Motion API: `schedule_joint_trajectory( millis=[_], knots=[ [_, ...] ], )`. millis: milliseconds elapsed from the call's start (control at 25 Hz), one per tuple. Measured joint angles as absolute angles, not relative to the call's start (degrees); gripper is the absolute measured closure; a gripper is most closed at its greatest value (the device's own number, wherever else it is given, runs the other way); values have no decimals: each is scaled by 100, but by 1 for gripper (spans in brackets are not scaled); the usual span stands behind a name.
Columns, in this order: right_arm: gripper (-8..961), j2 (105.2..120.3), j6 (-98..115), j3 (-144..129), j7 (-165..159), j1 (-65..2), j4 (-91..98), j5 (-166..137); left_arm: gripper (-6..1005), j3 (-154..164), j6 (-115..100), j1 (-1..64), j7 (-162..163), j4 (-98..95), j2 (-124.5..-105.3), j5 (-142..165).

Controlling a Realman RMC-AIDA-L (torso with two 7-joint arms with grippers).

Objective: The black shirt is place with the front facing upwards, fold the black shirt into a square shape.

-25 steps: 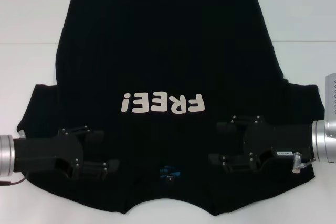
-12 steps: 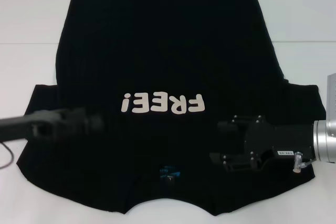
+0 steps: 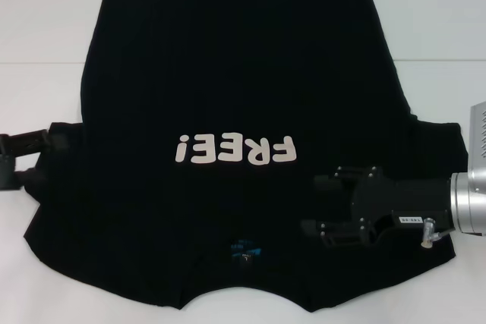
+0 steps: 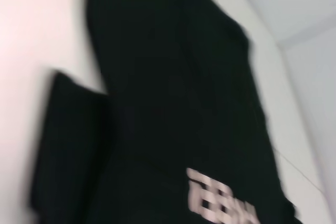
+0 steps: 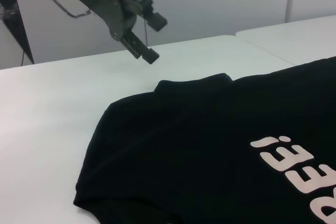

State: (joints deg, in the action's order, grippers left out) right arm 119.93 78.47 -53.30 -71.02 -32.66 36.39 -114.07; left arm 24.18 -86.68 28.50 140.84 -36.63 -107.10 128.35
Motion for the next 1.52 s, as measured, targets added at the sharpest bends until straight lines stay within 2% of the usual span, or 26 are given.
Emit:
schedule_joint_trajectory(
  millis=[560,1520],
  knots=[
    [117,12005,7830,-5344,-7102,-3288,3634,-11417,72,2346,-7612,2873,14774,-3430,-10665,13270],
    [117,12006,7822,-5344,-7101,-3270,3630,-11416,92,2315,-6999,2900,14770,-3024,-10819,13314]
  ],
)
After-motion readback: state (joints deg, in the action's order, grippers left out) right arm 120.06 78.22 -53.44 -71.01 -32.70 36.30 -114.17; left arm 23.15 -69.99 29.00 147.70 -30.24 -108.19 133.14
